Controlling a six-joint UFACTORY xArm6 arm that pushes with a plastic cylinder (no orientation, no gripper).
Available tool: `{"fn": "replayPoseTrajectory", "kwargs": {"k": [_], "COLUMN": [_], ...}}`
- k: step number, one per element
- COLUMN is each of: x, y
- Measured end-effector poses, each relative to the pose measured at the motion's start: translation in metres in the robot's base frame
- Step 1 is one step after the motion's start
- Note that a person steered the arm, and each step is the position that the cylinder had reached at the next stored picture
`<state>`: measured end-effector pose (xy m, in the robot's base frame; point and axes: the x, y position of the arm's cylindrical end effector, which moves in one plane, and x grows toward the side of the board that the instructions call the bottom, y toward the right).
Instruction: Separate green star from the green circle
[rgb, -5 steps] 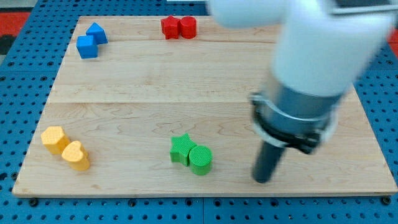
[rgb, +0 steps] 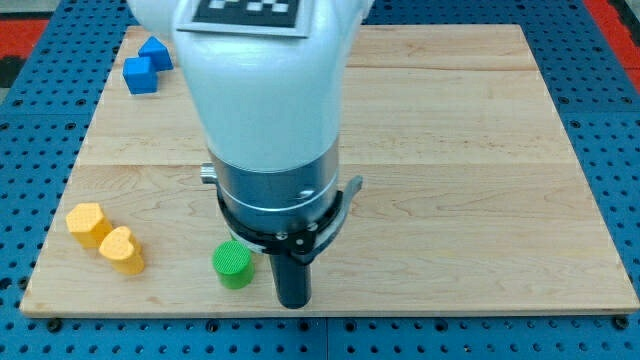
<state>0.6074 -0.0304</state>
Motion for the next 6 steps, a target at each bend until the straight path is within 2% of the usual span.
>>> {"fn": "replayPoseTrajectory", "kwargs": {"k": [1, 2, 3, 4, 5, 6], "x": [-0.012, -0.017, -0.044, -0.063, -0.059, -0.147], "y": [-0.064, -0.060, -0.024, -0.030, -0.048, -0.075]}}
